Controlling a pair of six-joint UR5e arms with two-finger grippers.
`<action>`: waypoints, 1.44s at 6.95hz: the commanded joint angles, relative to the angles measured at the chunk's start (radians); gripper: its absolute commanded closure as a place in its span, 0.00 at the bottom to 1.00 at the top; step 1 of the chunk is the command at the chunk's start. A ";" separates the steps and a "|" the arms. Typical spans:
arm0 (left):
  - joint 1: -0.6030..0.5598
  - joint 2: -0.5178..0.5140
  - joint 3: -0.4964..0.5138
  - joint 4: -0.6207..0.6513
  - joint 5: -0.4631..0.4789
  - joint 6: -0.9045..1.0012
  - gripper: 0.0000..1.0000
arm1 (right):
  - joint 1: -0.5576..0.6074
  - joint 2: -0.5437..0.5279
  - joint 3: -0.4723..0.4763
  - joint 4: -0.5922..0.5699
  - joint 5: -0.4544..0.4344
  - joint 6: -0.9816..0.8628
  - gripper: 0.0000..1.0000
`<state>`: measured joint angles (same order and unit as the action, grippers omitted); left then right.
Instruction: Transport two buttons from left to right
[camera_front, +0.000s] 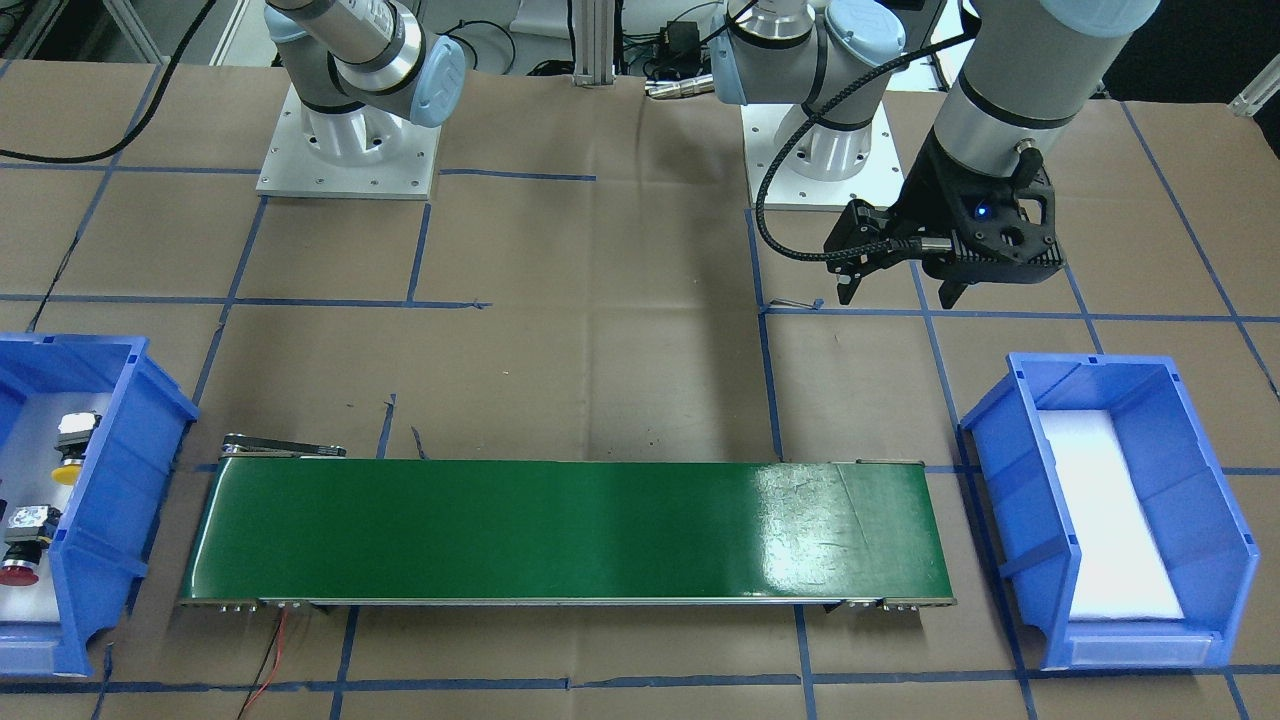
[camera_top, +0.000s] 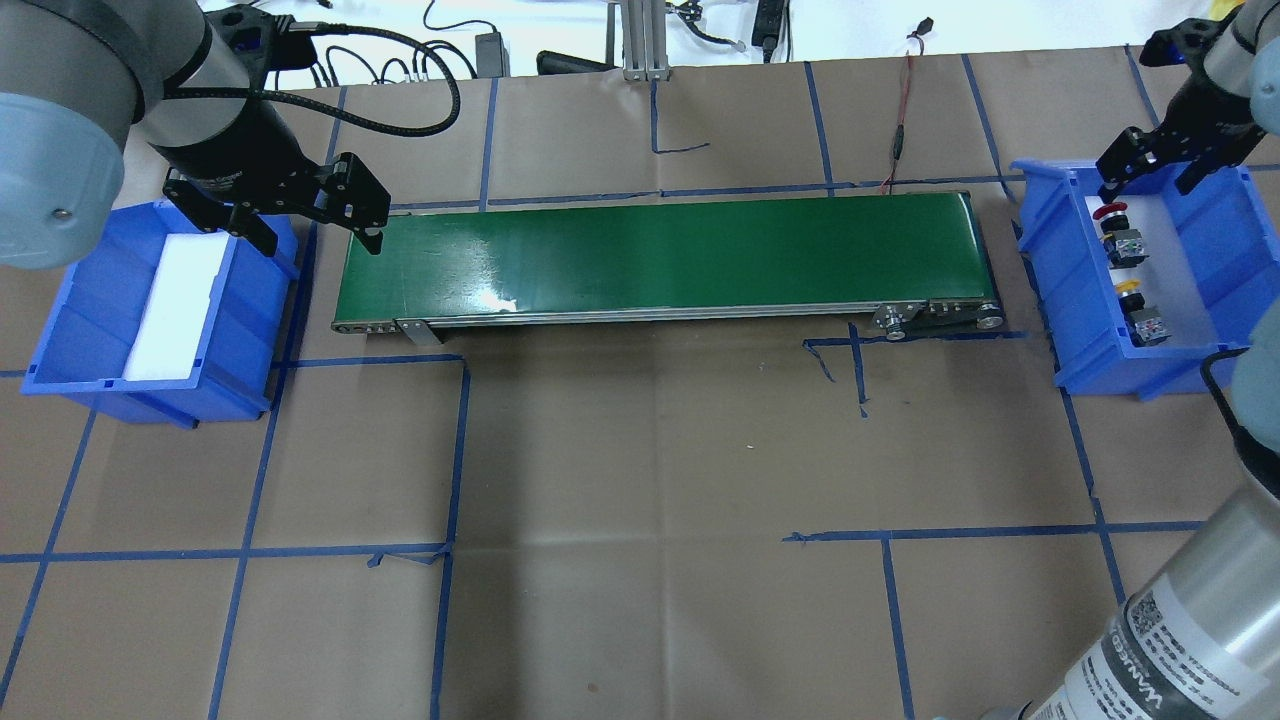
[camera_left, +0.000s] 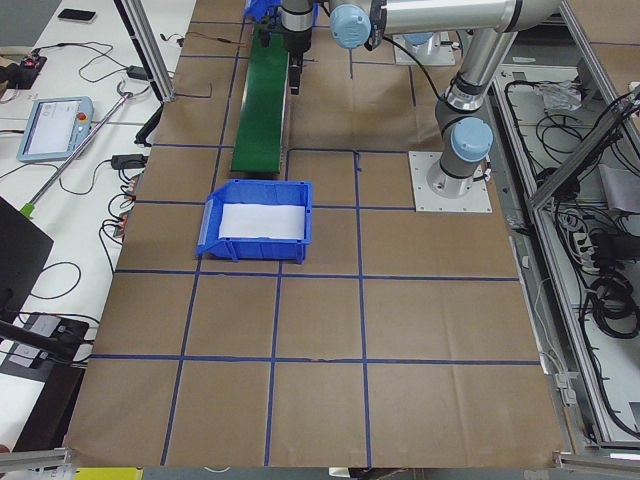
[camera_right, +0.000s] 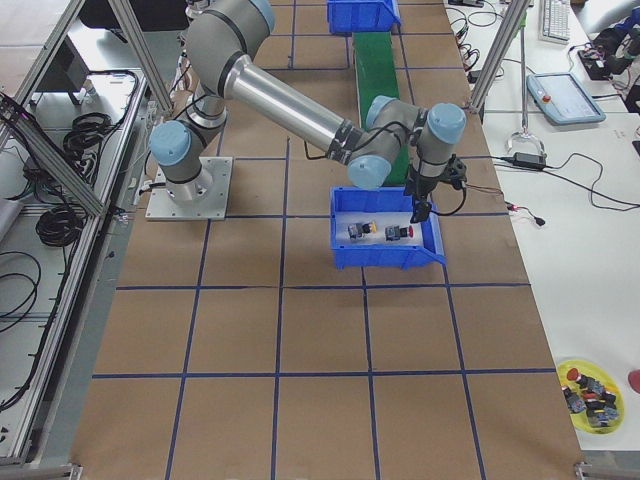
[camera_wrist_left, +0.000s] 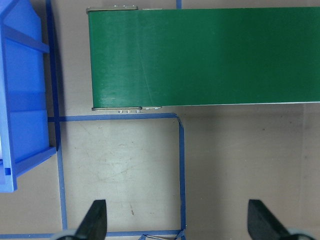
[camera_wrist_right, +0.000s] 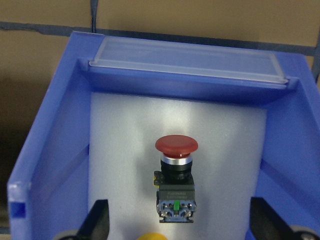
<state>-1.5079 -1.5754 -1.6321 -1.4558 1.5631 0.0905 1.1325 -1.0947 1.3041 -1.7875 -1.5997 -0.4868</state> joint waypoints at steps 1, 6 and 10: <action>0.000 0.000 -0.002 0.000 0.000 0.000 0.00 | 0.090 -0.167 0.001 0.158 0.006 0.184 0.00; 0.000 0.000 -0.002 0.000 0.000 0.000 0.00 | 0.433 -0.492 0.269 0.179 0.004 0.577 0.00; 0.000 0.002 -0.003 0.000 0.000 0.000 0.00 | 0.516 -0.507 0.296 0.162 0.000 0.585 0.00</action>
<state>-1.5079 -1.5750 -1.6342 -1.4558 1.5631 0.0905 1.6207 -1.6040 1.6086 -1.6173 -1.6003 0.0958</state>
